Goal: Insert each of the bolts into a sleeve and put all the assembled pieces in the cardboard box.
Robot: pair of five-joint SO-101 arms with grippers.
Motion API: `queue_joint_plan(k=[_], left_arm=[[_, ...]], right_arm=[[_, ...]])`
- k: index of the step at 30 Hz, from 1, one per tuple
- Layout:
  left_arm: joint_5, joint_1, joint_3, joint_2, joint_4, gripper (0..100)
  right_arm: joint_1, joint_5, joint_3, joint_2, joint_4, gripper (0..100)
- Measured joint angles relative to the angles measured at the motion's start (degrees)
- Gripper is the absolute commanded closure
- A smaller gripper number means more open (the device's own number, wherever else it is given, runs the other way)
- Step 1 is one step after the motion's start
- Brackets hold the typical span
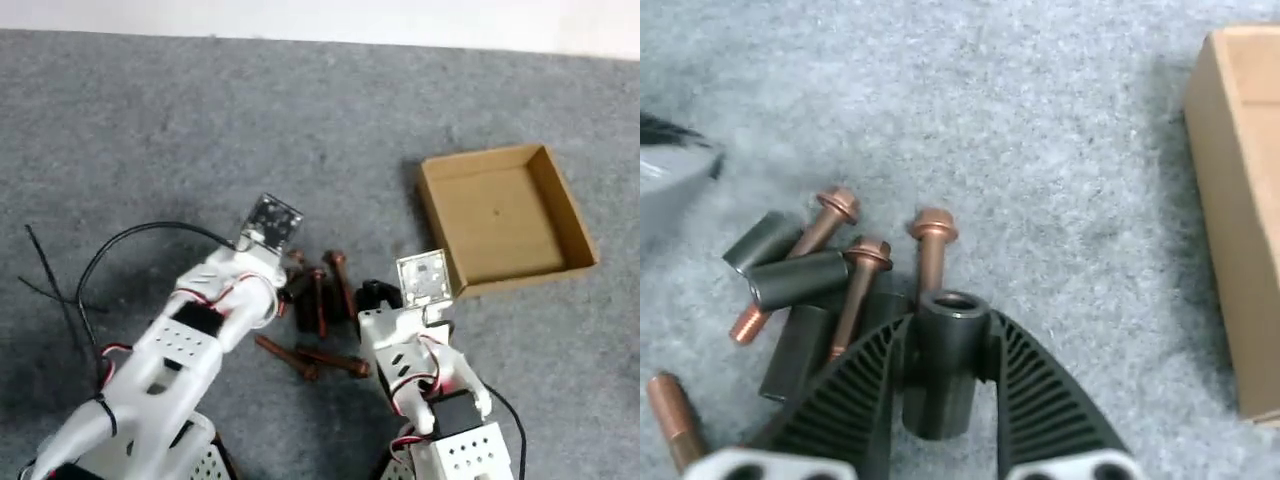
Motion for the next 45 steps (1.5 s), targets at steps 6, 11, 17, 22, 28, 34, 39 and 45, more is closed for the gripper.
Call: queue_joint_plan(k=[6, 11, 17, 22, 28, 34, 39, 45], left_arm=[[3.87, 3.43, -0.18, 0.35, -0.79, 99], [6.33, 5.89, -0.18, 0.35, -0.97, 99], [6.68, 11.87, -0.18, 0.35, -0.97, 99], [6.68, 12.04, -0.18, 0.35, -0.97, 99], [6.68, 12.22, -0.18, 0.35, -0.97, 99], [6.68, 12.04, -0.18, 0.35, -0.97, 99], [6.68, 8.09, -0.18, 1.41, -4.13, 99], [6.68, 8.18, -5.89, 13.63, -4.84, 99]], right_arm=[[0.0, 0.0, 0.0, -0.18, 0.0, 99.4], [0.0, 0.0, 0.0, -0.18, 0.0, 99.4], [0.0, 0.0, 0.0, -0.18, 0.0, 99.4], [0.0, 0.35, 0.0, -0.18, 0.0, 99.4], [0.0, 0.35, 0.0, -0.18, 0.0, 99.4], [0.0, 0.35, 0.0, -0.18, 0.0, 99.4], [0.0, 0.35, 0.0, -0.18, 0.0, 99.4], [0.0, 0.35, 0.0, -0.18, 0.0, 99.4]])
